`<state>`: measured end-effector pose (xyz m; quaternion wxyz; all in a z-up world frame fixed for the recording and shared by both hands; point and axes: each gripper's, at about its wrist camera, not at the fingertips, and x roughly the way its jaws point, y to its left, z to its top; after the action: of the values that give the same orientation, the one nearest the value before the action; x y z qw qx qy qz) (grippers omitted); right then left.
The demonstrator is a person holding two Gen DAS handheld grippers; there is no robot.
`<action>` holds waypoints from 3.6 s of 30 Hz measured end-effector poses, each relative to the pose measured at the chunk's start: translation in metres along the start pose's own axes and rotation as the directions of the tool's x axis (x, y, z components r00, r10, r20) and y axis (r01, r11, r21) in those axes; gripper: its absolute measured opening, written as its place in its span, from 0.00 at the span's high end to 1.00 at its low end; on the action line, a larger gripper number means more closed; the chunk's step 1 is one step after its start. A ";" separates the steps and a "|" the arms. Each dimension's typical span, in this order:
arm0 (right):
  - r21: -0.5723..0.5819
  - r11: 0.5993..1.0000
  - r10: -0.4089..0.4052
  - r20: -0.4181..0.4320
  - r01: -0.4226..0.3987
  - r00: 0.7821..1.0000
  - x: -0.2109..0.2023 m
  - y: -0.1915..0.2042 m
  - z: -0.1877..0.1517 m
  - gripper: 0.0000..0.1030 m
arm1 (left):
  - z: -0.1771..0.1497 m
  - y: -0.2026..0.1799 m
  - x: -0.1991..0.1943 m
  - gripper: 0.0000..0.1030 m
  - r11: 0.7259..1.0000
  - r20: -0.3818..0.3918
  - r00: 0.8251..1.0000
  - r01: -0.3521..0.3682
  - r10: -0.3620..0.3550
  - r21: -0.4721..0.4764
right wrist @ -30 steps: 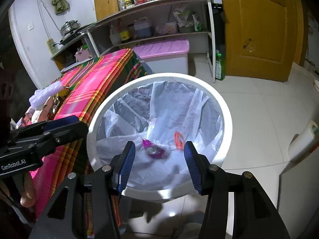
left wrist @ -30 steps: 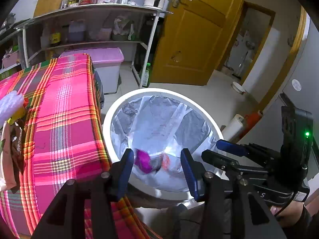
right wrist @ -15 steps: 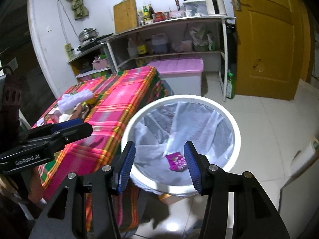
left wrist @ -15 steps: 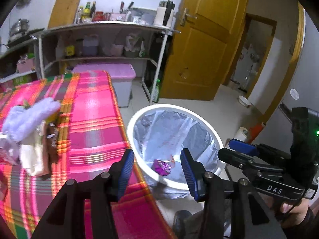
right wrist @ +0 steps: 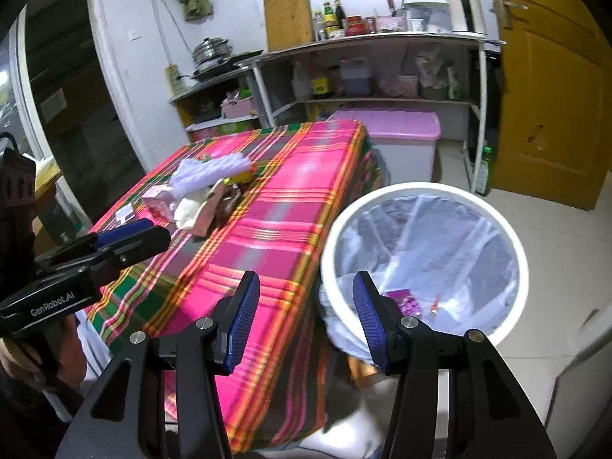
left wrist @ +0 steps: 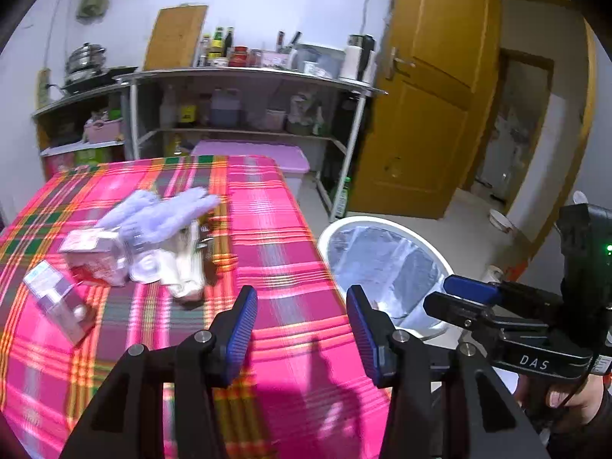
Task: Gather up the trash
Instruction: 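Move both tools back over the table toward the cartons, then grasp the purple milk carton with the left tool while the right tool grasps the white paper bag, then carry the paper bag over the bin with the right tool and release it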
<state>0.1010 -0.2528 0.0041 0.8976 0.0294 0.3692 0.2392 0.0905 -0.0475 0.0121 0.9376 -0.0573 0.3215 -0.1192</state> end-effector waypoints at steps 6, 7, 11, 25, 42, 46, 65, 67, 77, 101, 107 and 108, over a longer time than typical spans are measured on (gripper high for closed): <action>-0.032 0.999 0.037 -0.034 -0.038 0.999 0.013 0.024 0.005 0.50 | -0.009 0.031 -0.017 0.53 0.996 0.014 0.998 -0.060 0.061 -0.060; -0.039 0.998 0.044 -0.042 -0.046 0.998 0.016 0.029 0.005 0.50 | -0.009 0.036 -0.020 0.53 0.995 0.014 0.997 -0.071 0.072 -0.070; -0.064 0.996 0.065 -0.064 -0.069 0.996 0.028 0.042 0.008 0.50 | -0.013 0.058 -0.030 0.53 0.987 0.022 0.992 -0.121 0.124 -0.109; -0.115 0.987 0.098 -0.097 -0.109 0.990 0.062 0.072 0.025 0.50 | -0.016 0.140 -0.036 0.45 0.918 0.011 0.958 -0.273 0.288 -0.289; -0.129 0.982 0.126 -0.110 -0.140 0.986 0.098 0.094 0.046 0.50 | -0.007 0.180 0.010 0.37 0.833 -0.060 0.905 -0.412 0.421 -0.370; -0.141 0.978 0.140 -0.116 -0.155 0.983 0.105 0.103 0.049 0.50 | -0.011 0.187 0.010 0.37 0.823 -0.068 0.893 -0.437 0.444 -0.364; -0.156 0.978 0.108 -0.189 -0.138 0.976 0.153 0.127 0.056 0.54 | -0.021 0.213 -0.003 0.37 0.825 -0.062 0.904 -0.412 0.423 -0.386; -0.152 0.980 0.100 -0.192 -0.131 0.976 0.158 0.127 0.057 0.57 | -0.021 0.215 0.000 0.37 0.828 -0.066 0.908 -0.407 0.415 -0.385; -0.176 0.974 0.110 -0.170 -0.141 0.979 0.144 0.131 0.052 0.66 | -0.021 0.213 0.001 0.63 0.844 -0.072 0.911 -0.404 0.406 -0.353; -0.144 0.975 0.156 -0.089 -0.168 0.984 0.056 0.114 0.025 0.66 | -0.022 0.129 -0.054 0.64 0.920 0.032 0.950 -0.290 0.309 -0.264; -0.128 0.980 0.144 -0.066 -0.152 0.987 0.038 0.102 0.021 0.66 | -0.017 0.104 -0.058 0.64 0.941 0.056 0.962 -0.250 0.269 -0.226; -0.126 0.981 0.142 -0.061 -0.149 0.988 0.035 0.101 0.020 0.66 | -0.017 0.100 -0.058 0.64 0.945 0.058 0.963 -0.244 0.262 -0.219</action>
<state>0.0948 -0.1457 0.0194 0.8677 -0.0085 0.3729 0.3285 0.0544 0.0639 0.0148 0.9468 -0.1192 0.2961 0.0396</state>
